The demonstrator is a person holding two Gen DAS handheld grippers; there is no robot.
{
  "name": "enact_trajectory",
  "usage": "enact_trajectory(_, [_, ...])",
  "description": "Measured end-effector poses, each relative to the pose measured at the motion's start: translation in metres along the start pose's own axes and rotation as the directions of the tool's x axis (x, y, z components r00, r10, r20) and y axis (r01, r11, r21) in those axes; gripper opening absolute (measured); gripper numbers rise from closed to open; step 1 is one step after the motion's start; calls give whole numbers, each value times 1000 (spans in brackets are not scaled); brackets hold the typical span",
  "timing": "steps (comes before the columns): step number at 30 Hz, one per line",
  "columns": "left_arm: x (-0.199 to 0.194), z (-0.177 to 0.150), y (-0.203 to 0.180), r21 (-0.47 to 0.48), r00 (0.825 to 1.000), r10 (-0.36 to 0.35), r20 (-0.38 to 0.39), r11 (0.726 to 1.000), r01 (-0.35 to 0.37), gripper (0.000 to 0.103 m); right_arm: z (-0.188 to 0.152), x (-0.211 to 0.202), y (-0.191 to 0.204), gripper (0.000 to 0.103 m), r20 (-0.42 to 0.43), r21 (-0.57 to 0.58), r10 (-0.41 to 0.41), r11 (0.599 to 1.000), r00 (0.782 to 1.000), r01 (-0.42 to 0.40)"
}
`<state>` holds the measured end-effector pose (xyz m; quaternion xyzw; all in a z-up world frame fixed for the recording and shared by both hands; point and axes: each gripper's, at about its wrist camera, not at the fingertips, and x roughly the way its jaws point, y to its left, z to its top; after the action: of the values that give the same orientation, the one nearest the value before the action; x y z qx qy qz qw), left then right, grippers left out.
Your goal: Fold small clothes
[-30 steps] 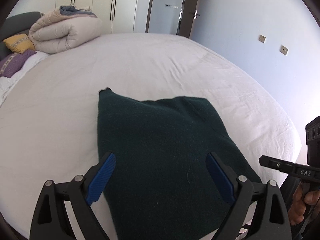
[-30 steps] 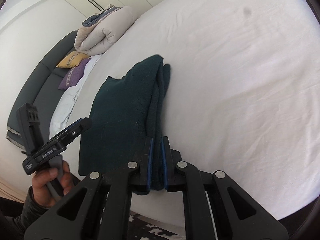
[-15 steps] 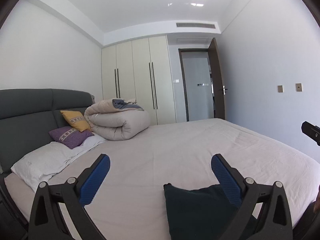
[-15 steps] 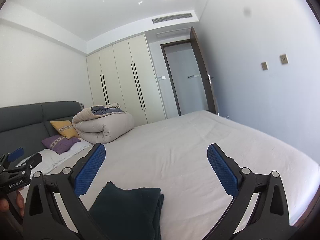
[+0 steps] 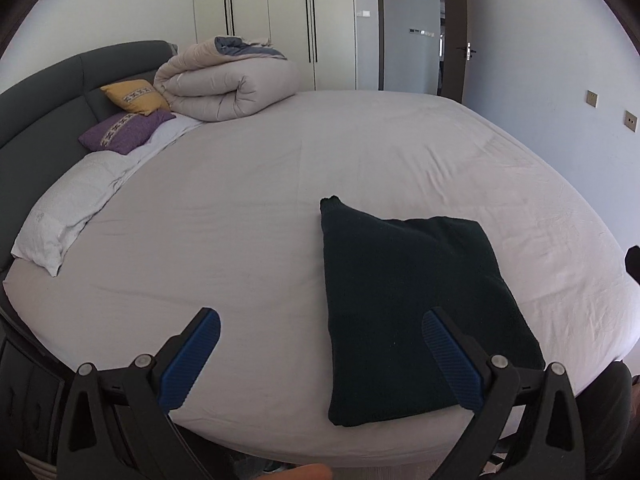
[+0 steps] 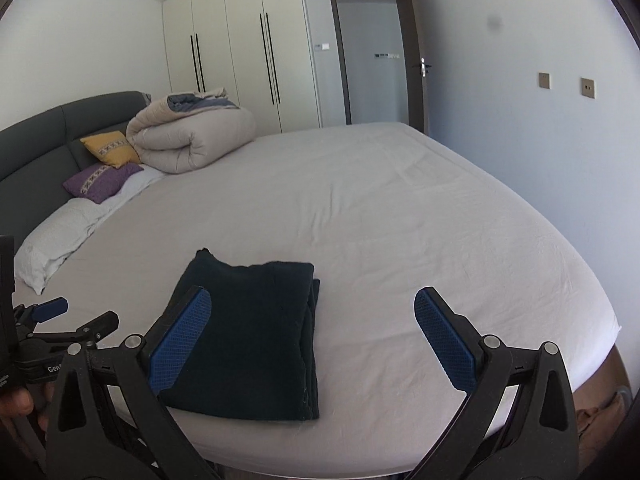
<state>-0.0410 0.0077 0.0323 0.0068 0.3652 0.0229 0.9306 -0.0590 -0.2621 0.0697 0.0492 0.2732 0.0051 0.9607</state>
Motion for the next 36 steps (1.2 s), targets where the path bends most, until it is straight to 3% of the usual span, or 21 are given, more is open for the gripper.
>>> enact_trajectory(5, [9,-9,-1,-18,998,-31,-49,999,30,103,-23,52,7,103,-137,28,-4,1000,990,8])
enact_trajectory(10, [15,-11,0,-16,997,-32,-67,999,31,103,-39,73,13,103,-176,9,-15,1000,984,16])
enact_trajectory(20, [22,-11,7,-28,996,-35,-85,999,32,103,-36,52,5,103,-209,-11,-18,1000,978,16])
enact_trajectory(36, [28,-14,7,-15,995,-33,-94,999,32,103,-38,57,12,103,-229,-20,-12,1000,973,8])
